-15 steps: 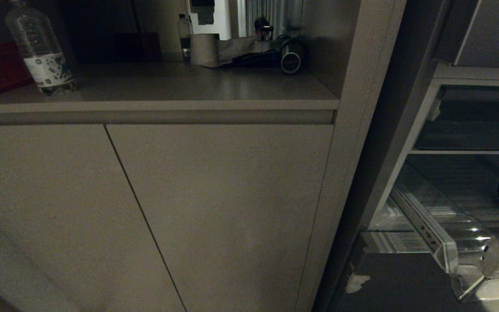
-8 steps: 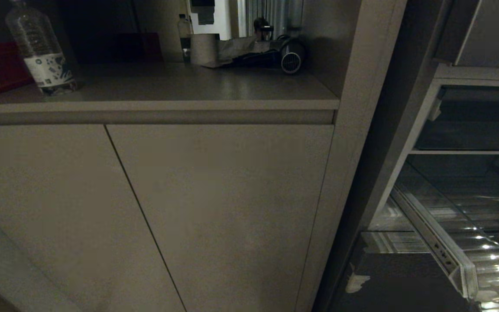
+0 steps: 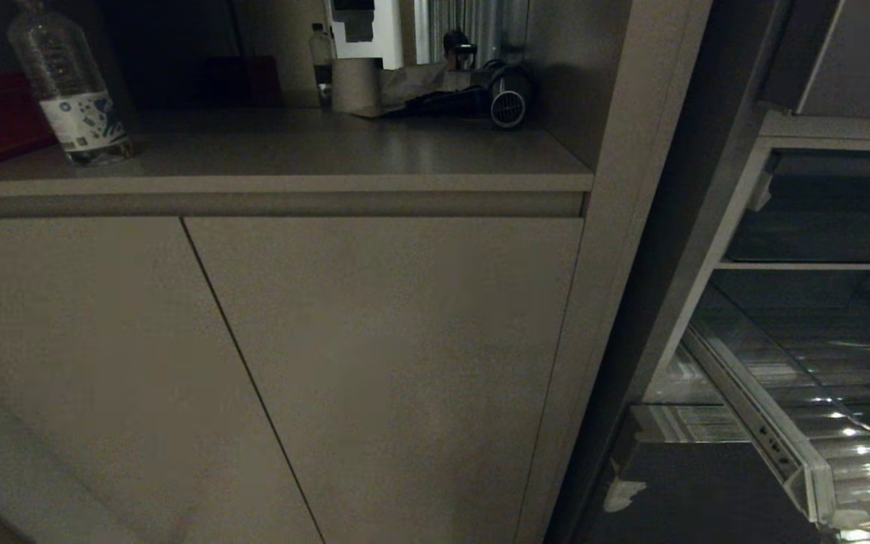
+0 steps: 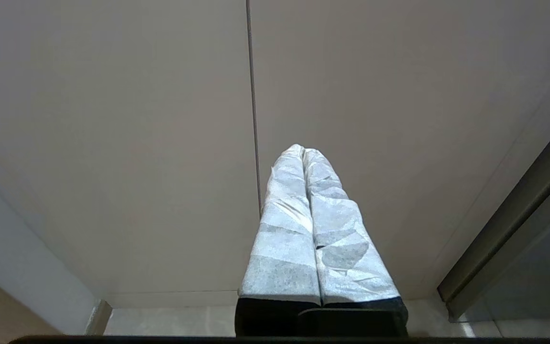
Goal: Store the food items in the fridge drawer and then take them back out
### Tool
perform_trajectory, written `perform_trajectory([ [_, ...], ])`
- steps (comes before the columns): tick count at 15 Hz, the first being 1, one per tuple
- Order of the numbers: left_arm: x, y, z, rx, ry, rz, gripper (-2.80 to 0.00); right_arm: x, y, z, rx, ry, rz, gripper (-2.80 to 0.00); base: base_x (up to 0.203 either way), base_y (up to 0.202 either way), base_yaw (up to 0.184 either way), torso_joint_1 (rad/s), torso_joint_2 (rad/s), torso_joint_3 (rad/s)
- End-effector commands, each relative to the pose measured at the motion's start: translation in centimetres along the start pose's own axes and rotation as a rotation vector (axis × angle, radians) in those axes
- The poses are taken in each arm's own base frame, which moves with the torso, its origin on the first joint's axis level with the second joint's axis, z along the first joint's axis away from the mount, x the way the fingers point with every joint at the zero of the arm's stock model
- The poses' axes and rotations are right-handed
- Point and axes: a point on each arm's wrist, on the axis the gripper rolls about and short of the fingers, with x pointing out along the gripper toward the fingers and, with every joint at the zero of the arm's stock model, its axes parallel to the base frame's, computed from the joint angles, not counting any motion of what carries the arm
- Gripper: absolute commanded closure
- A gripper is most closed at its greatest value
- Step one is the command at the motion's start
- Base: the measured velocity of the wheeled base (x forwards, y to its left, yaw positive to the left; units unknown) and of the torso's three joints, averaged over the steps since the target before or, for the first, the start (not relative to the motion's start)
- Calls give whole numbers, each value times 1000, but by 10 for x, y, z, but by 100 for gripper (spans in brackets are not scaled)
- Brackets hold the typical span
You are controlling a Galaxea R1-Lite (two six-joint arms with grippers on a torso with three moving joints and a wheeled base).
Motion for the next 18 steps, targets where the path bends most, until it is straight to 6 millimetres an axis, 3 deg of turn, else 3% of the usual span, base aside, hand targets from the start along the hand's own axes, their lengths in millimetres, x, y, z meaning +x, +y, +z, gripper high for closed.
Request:
perform_trajectory([
  [1,0,0,0,0,1,0,0,-20,1,-8,3,-105,-16,0,0,0,0,0,0,0],
  [7,0,0,0,0,1,0,0,-57,4,-33,67,-384,-40,0,0,0,0,0,0,0],
  [12,0,0,0,0,1,0,0,-80,12,-89,91,-713,-64,0,0,0,0,0,0,0],
  [14,0,0,0,1,1,0,0,-68,15,-109,88,-788,-46,0,0,0,0,0,0,0],
  [18,0,0,0,1,1,0,0,-11,18,-117,92,-932,14,0,0,0,0,0,0,0],
])
